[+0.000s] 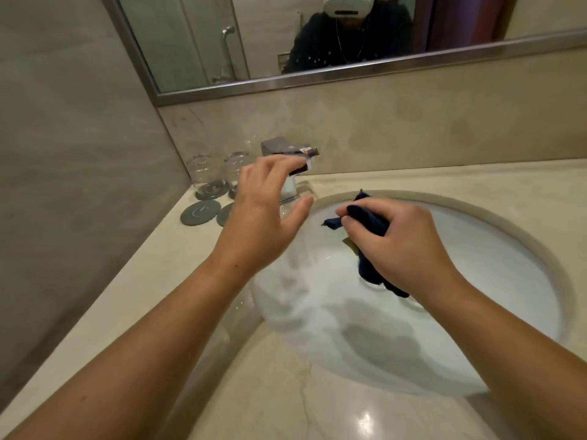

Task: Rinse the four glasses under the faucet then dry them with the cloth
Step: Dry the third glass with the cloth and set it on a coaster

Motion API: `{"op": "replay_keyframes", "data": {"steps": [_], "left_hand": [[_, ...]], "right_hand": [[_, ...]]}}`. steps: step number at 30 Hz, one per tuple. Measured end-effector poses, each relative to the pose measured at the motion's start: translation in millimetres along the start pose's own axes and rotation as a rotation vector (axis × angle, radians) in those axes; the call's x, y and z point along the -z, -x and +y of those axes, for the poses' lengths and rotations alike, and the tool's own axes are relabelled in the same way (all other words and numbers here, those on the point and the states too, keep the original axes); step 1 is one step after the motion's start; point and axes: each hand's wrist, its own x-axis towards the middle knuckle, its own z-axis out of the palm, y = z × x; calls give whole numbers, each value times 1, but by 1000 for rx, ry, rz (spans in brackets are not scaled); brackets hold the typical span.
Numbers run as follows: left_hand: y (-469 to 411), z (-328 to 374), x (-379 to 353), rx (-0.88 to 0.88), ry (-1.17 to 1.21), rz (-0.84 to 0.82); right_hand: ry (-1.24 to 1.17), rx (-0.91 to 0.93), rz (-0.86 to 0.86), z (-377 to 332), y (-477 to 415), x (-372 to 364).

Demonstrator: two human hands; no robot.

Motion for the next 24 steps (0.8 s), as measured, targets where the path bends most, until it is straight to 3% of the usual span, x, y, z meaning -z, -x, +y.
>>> {"op": "replay_keyframes", "data": {"steps": [6, 10, 16, 19, 24], "left_hand": [[4, 49, -41, -4, 96, -179], [2, 52, -79, 146, 109, -444], [-9, 40, -132, 347, 46, -791], [-21, 44, -151, 278, -42, -883], [-47, 64, -173, 12, -299, -1053]], "right_hand": [[-1, -98, 163, 29, 5, 45], [-81, -260, 176, 42, 8, 56], [-234, -315, 217, 43, -2, 66], [-299, -350, 250, 47, -5, 68], [-353, -345, 297, 54, -13, 68]]}}
